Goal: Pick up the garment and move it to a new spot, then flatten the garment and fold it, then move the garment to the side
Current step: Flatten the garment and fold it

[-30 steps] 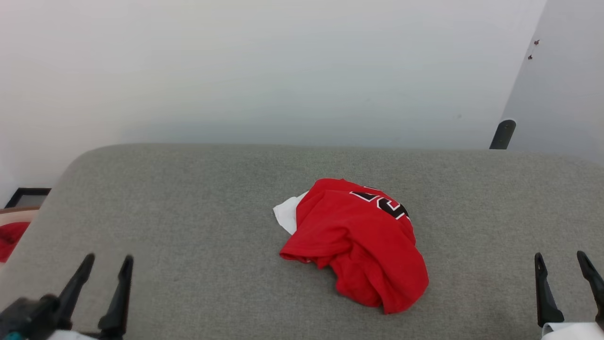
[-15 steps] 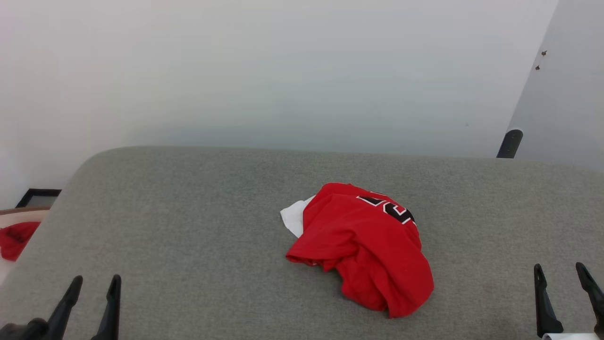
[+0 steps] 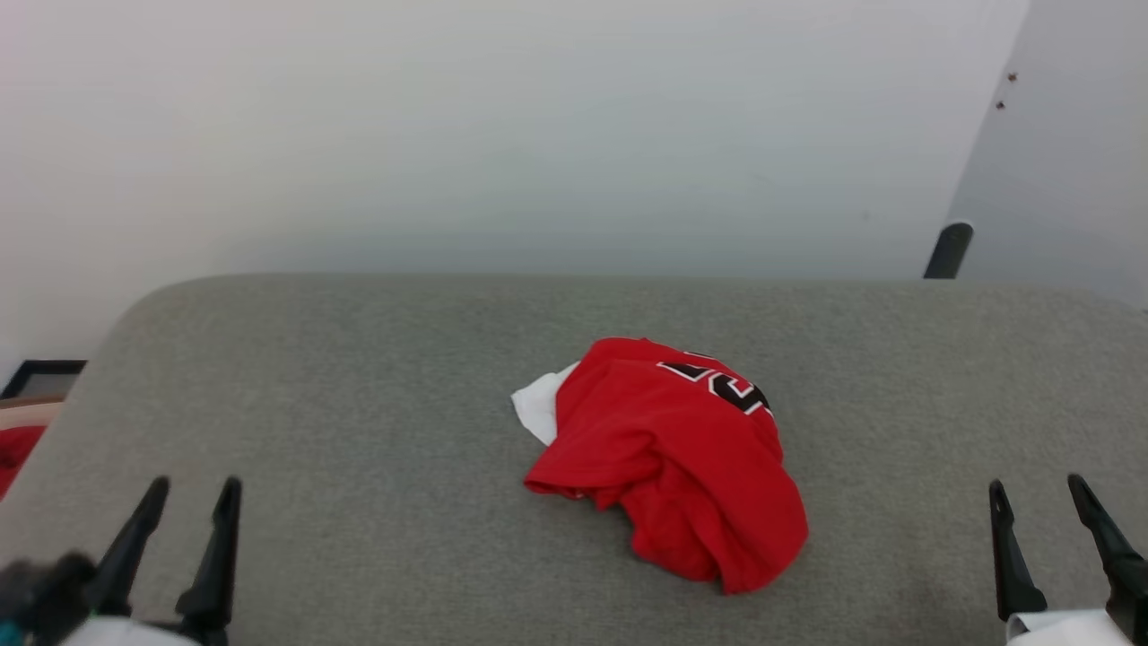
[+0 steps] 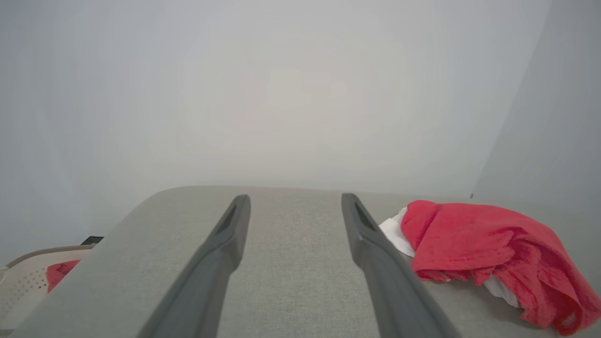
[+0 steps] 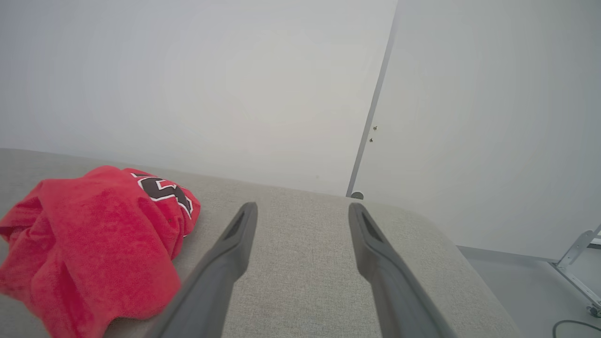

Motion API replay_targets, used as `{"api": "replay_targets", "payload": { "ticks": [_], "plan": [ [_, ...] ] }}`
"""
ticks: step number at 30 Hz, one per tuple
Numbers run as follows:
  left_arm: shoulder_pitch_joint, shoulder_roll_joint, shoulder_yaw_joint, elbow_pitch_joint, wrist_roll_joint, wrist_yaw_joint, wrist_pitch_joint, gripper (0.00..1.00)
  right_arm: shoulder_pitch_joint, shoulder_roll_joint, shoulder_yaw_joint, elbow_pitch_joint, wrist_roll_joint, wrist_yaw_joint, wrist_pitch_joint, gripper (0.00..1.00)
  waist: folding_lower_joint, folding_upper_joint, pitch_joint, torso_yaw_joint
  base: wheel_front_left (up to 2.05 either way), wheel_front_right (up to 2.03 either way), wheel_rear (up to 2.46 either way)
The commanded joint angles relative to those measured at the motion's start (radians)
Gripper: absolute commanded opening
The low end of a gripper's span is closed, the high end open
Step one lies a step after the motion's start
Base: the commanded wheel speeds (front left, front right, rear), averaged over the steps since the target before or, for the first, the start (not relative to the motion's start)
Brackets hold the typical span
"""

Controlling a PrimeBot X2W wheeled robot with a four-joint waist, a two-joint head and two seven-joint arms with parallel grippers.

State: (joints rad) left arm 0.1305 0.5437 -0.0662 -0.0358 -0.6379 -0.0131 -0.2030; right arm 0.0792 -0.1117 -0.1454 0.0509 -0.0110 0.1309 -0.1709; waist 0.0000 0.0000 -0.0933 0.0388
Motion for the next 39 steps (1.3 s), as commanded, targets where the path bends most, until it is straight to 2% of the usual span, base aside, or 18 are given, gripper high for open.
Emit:
{"api": "replay_targets", "payload": {
  "ticks": [1,12,21,29,39],
  "plan": [
    [-0.026,0.004,-0.006,-0.002,-0.024,-0.01,0.029,1.0,-0.015,-0.004,0.011,-0.008,-0.003,0.0,0.002,1.0,0.0,0.0,0.024,-0.029,0.0,0.0,0.0],
    [-0.3,0.08,-0.077,0.045,-0.095,-0.065,0.295,1.0,-0.076,-0.006,0.06,-0.047,0.011,0.0,0.017,1.0,0.0,0.0,0.13,-0.163,0.0,0.0,0.0],
    [-0.496,0.122,-0.134,0.126,-0.145,-0.079,0.512,1.0,-0.13,0.01,0.087,-0.049,0.022,0.0,-0.006,1.0,0.0,0.0,0.258,-0.261,0.0,0.0,0.0],
    [-0.612,0.135,-0.191,0.199,-0.172,-0.088,0.67,1.0,-0.169,0.026,0.094,-0.03,0.022,0.0,-0.032,1.0,0.0,0.0,0.349,-0.307,0.0,0.0,0.0],
    [-0.784,0.132,-0.3,0.349,-0.122,-0.103,0.806,1.0,-0.224,0.04,0.104,-0.011,0.024,0.0,-0.059,1.0,0.0,0.0,0.446,-0.33,0.0,0.0,0.0]
  ]
}}
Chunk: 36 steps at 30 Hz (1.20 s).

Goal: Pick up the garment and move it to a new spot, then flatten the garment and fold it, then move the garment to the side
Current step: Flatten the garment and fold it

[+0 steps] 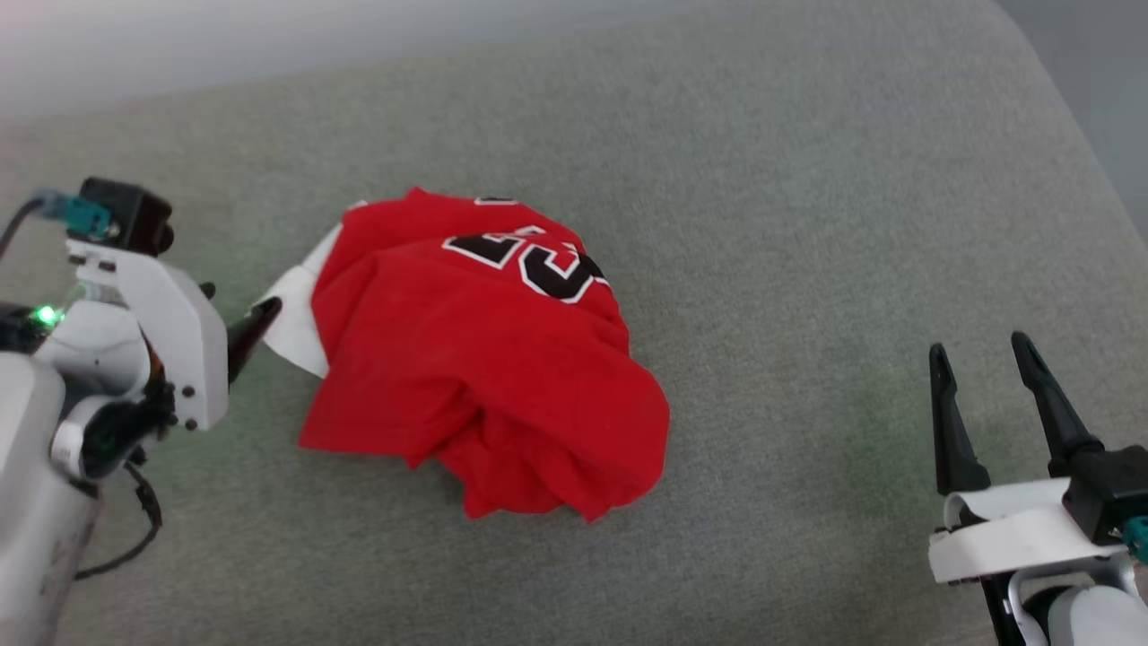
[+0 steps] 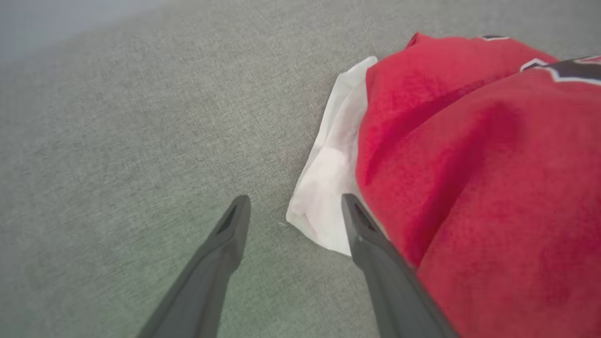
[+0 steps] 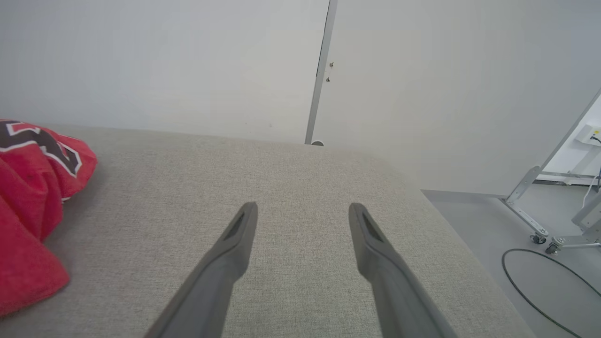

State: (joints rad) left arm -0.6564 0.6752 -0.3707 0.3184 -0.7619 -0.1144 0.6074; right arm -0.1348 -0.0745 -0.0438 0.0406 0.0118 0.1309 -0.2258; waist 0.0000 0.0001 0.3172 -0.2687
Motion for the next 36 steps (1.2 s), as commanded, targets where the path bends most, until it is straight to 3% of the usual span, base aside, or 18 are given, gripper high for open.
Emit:
{"api": "replay_targets", "payload": {
  "ticks": [1,7,12,13,14,16,21,27,36],
  "plan": [
    [-0.012,0.004,-0.009,0.012,0.014,-0.003,0.004,1.0,-0.015,0.005,0.004,0.002,0.002,0.0,-0.005,1.0,0.0,-0.0001,0.044,-0.025,0.0,0.0,0.0],
    [-0.067,0.004,-0.071,0.138,0.05,-0.004,0.073,1.0,-0.042,0.01,0.013,0.012,0.002,0.0,-0.014,1.0,0.0,-0.0001,0.079,-0.035,0.0,0.0,0.0],
    [-0.071,-0.037,-0.104,0.239,0.031,-0.004,0.135,0.97,-0.047,0.012,0.008,0.021,-0.003,0.0,-0.02,1.0,0.0,-0.0001,0.087,-0.033,0.0,0.0,0.0],
    [-0.069,-0.045,-0.112,0.251,0.023,-0.005,0.148,0.85,-0.05,0.013,0.009,0.022,-0.005,0.0,-0.021,1.0,0.0,-0.0001,0.087,-0.032,0.0,0.0,0.0],
    [-0.066,-0.058,-0.113,0.263,0.003,-0.006,0.165,0.46,-0.052,0.014,0.008,0.024,-0.006,0.0,-0.021,1.0,0.0,-0.0001,0.087,-0.031,0.0,0.0,0.0],
    [-0.06,-0.076,-0.127,0.266,-0.015,-0.01,0.194,0.0,-0.054,0.014,0.007,0.026,-0.009,0.0,-0.021,1.0,0.0,-0.0001,0.085,-0.025,0.0,0.0,0.0],
    [-0.052,-0.089,-0.141,0.262,-0.06,-0.014,0.244,0.0,-0.06,0.014,0.006,0.03,-0.013,0.0,-0.021,1.0,0.0,-0.0001,0.076,-0.01,0.0,0.0,0.0],
    [-0.071,-0.089,-0.133,0.238,-0.083,-0.016,0.221,0.0,-0.057,0.013,0.002,0.025,-0.023,0.0,-0.016,1.0,0.0,-0.0001,0.059,0.011,0.0,0.0,0.0],
    [-0.089,-0.03,-0.092,0.215,-0.058,0.024,0.161,0.0,-0.023,-0.001,-0.01,0.014,-0.032,0.0,0.004,1.0,0.0,-0.0001,-0.01,0.075,0.0,0.0,0.0]
  ]
}}
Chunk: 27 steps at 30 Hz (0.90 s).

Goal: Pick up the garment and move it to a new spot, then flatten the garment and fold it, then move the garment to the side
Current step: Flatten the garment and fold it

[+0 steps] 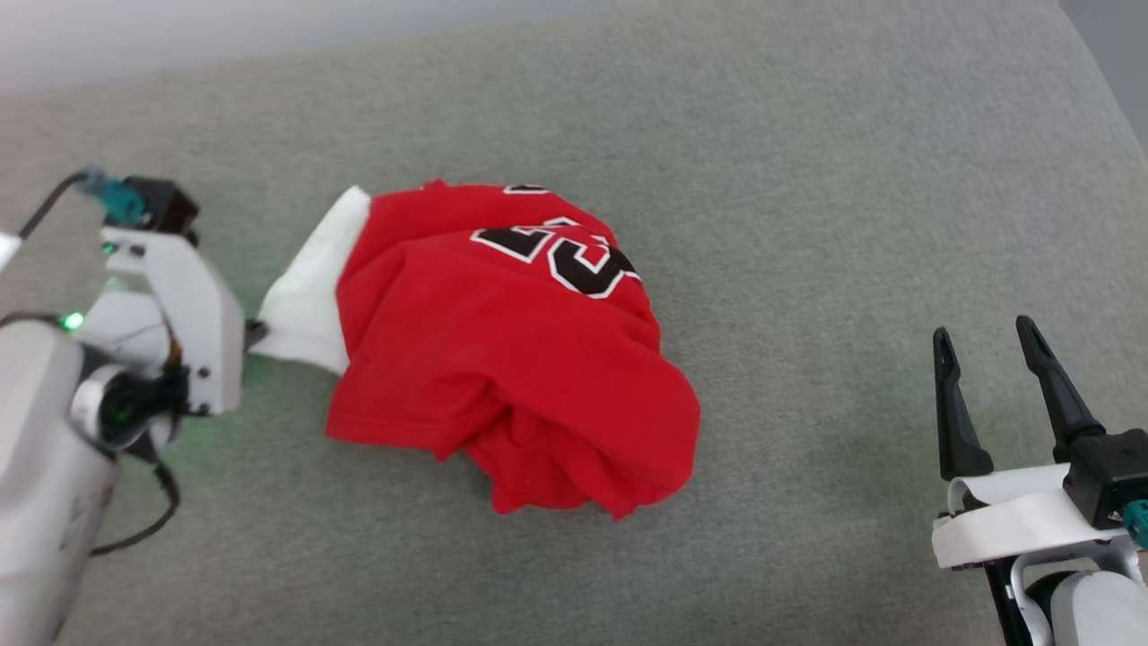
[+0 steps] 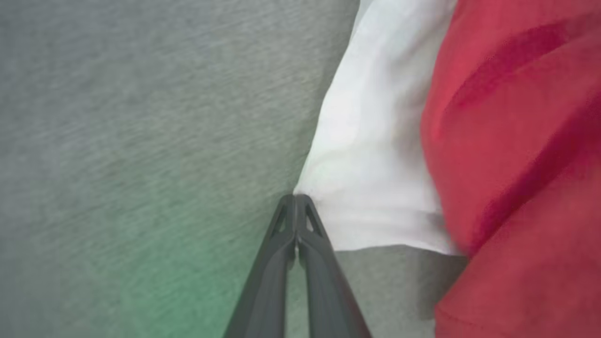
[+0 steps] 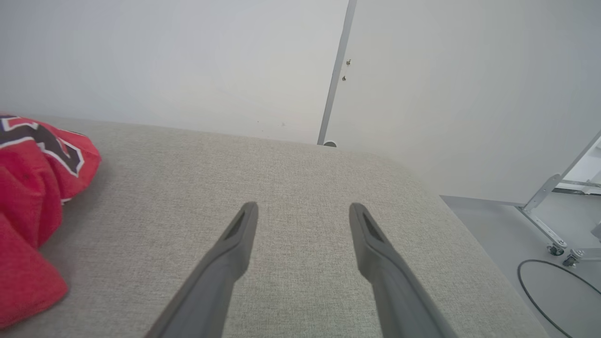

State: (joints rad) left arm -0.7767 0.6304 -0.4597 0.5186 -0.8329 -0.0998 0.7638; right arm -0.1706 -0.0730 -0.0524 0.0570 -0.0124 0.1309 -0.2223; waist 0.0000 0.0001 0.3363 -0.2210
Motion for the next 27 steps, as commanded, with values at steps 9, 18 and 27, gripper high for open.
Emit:
{"api": "replay_targets", "payload": {
  "ticks": [9,18,27],
  "plan": [
    [0.135,0.092,0.045,-0.041,-0.006,0.061,-0.043,0.0,0.059,-0.023,0.003,-0.016,-0.004,0.0,0.034,1.0,0.0,-0.0001,-0.129,0.111,0.0,0.0,0.0],
    [0.316,0.136,0.1,-0.097,-0.061,0.118,-0.089,0.0,0.103,-0.033,0.01,-0.038,0.004,0.0,0.072,1.0,0.0,-0.0001,-0.199,0.165,0.0,0.0,0.0],
    [0.397,0.085,0.115,-0.085,-0.102,0.126,-0.147,0.36,0.115,-0.043,0.026,-0.05,0.015,0.0,0.106,1.0,0.0,-0.0001,-0.238,0.185,0.0,0.0,0.0]
  ]
}}
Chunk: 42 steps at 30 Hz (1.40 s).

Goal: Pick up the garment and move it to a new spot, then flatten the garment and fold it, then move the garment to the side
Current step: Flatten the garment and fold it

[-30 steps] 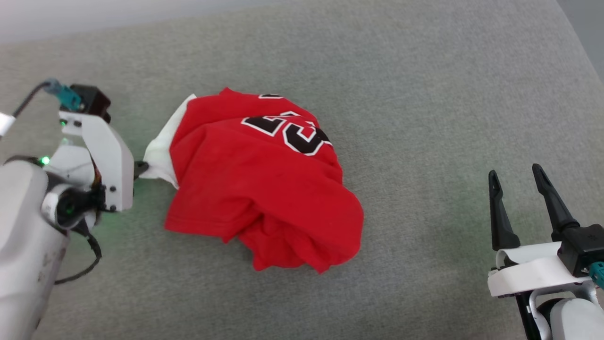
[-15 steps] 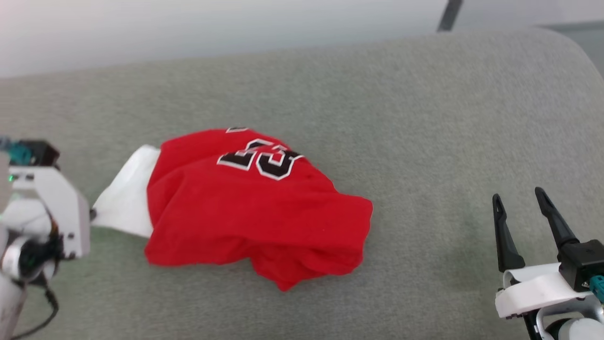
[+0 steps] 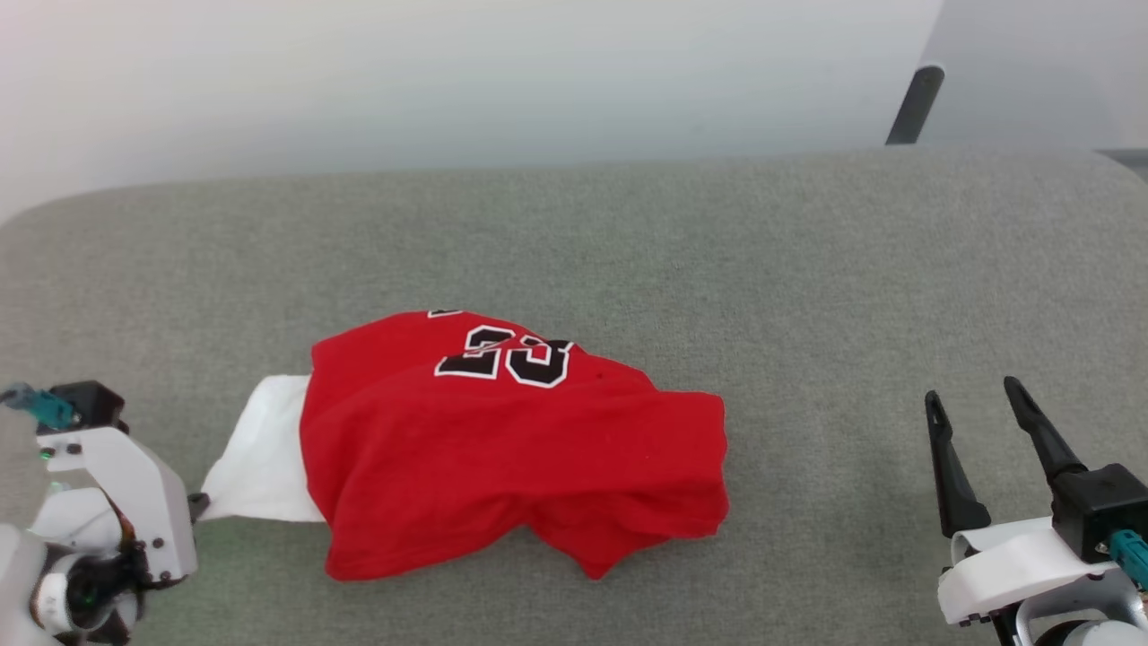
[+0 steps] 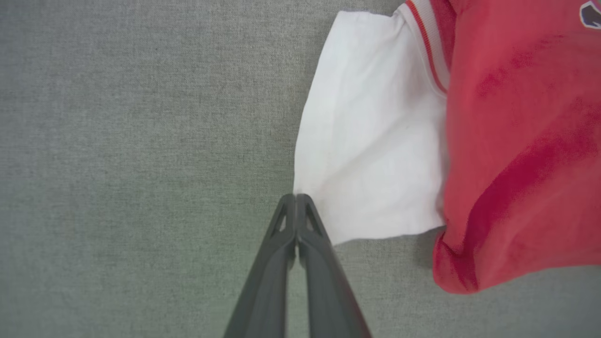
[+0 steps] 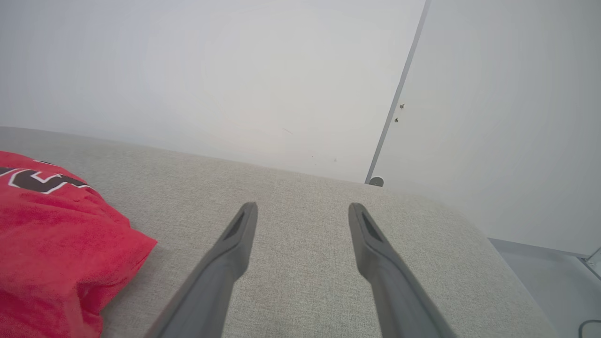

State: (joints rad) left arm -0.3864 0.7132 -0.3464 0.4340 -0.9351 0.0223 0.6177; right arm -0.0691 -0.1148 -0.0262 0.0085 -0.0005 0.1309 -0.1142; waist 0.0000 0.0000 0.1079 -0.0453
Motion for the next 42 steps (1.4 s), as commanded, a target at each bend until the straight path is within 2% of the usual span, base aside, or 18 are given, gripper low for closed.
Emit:
{"api": "replay_targets", "payload": {
  "ticks": [1,2,3,12,17,24,34,42],
  "plan": [
    [0.01,-0.006,0.004,0.001,-0.005,0.003,-0.005,0.47,0.014,-0.003,0.004,-0.002,0.007,0.0,0.001,1.0,0.0,0.0,-0.014,0.011,0.0,0.0,0.0],
    [0.012,-0.009,0.006,0.004,-0.007,0.005,-0.011,0.79,0.014,-0.005,0.01,-0.002,0.01,0.0,0.008,1.0,0.0,0.0,-0.019,0.013,0.0,0.0,0.0],
    [0.015,-0.011,0.007,0.006,-0.007,0.007,-0.017,1.0,0.014,-0.009,0.016,-0.002,0.015,0.0,0.015,1.0,0.0,0.0,-0.024,0.015,0.0,0.0,0.0],
    [0.047,-0.026,0.043,-0.034,0.007,0.024,-0.147,1.0,0.021,-0.035,0.088,-0.014,0.086,0.0,0.111,1.0,0.0,0.0,-0.085,0.058,0.0,0.0,0.0],
    [0.096,-0.019,0.068,-0.1,0.038,0.011,-0.277,1.0,0.025,-0.061,0.15,-0.017,0.151,0.0,0.186,1.0,0.0,0.0,-0.118,0.096,0.0,0.0,0.0],
    [0.187,-0.017,0.091,-0.201,0.098,0.023,-0.457,1.0,0.035,-0.086,0.188,-0.03,0.237,0.0,0.317,1.0,0.0,0.0,-0.14,0.169,0.0,0.0,0.0],
    [0.339,-0.049,0.132,-0.302,0.154,0.069,-0.694,1.0,0.062,-0.075,0.153,-0.027,0.288,0.0,0.544,1.0,0.0,0.0,-0.152,0.267,0.0,0.0,0.0],
    [0.401,-0.106,0.138,-0.319,0.166,0.088,-0.806,1.0,0.079,-0.047,0.112,-0.009,0.278,0.0,0.674,1.0,0.0,0.0,-0.143,0.33,0.0,0.0,0.0]
  ]
}}
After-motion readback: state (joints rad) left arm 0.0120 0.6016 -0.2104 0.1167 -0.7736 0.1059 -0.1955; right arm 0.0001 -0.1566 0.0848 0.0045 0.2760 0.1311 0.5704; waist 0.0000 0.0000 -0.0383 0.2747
